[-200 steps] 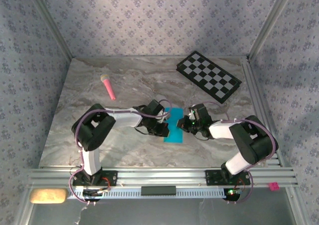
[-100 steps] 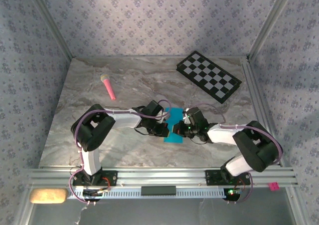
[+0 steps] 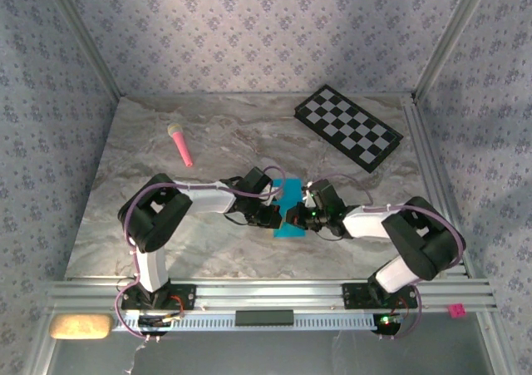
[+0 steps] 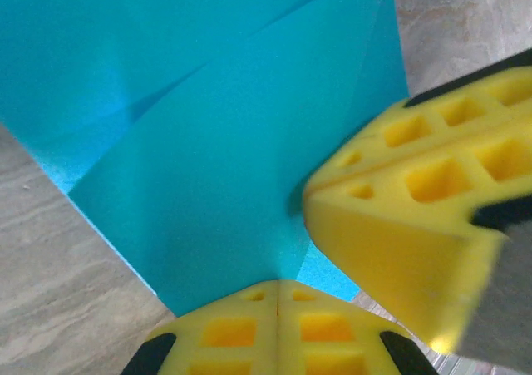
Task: Fold a paper plane with a square sheet of paper (pick it up from the middle)
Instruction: Fold the triangle a second time at the center of the table.
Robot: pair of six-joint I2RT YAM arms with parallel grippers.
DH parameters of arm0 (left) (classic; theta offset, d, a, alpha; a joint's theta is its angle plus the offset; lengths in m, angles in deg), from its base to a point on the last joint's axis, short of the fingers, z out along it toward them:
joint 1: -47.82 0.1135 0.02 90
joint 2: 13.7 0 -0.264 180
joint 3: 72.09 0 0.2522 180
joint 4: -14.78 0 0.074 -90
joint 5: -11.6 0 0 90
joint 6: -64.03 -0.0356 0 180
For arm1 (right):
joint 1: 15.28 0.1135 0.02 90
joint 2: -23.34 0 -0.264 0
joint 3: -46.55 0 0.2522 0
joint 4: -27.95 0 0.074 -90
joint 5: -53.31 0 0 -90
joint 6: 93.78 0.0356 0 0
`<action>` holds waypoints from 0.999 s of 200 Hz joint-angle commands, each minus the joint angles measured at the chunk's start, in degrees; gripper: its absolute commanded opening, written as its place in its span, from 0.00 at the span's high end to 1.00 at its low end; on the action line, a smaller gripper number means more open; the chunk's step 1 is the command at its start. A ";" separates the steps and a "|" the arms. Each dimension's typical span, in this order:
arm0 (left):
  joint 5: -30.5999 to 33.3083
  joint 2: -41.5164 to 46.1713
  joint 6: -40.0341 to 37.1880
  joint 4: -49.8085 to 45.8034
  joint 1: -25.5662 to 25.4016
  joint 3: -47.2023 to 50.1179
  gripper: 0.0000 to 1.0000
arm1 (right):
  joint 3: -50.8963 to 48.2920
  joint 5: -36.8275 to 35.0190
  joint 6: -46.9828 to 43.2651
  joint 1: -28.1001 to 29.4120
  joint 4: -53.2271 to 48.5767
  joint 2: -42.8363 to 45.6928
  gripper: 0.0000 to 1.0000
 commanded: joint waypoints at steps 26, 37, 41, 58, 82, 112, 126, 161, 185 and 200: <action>4.86 -0.34 -0.70 -5.35 -0.01 1.59 1.00 | 1.43 1.33 -0.80 0.87 -2.02 -0.74 1.00; 4.86 -0.36 -0.72 -5.35 -0.04 1.52 1.00 | 1.61 1.36 -0.71 0.71 -1.99 -2.47 1.00; 4.86 -0.37 -0.72 -5.33 0.02 1.48 1.00 | 1.55 1.22 -0.67 0.58 -2.10 -2.87 1.00; 4.95 -0.44 -0.85 -5.36 -0.05 1.64 1.00 | 0.88 -0.32 -0.15 -0.69 -2.23 -4.00 1.00; 5.19 -0.94 -1.42 -5.53 0.03 1.98 1.00 | 1.20 -0.92 -0.97 -4.26 -2.54 -4.26 1.00; 5.00 -1.07 -1.60 -5.62 0.17 2.16 1.00 | 1.56 -1.12 -1.81 -9.49 -2.08 -4.62 1.00; 4.77 -0.99 -1.52 -5.45 0.14 2.19 1.00 | 1.14 -0.34 -2.02 -12.29 -0.47 -4.57 1.00; 4.47 -0.65 -0.98 -5.19 0.27 2.09 1.00 | 4.29 -0.15 -4.04 -15.73 -5.47 -2.74 1.00; 2.05 0.56 0.52 -3.66 0.76 1.26 1.00 | 4.77 -1.75 -4.71 -14.26 -9.61 3.21 0.99; 1.50 1.97 0.98 -4.30 1.17 -0.35 0.98 | 5.05 -4.41 -5.53 -12.19 -14.69 6.99 0.98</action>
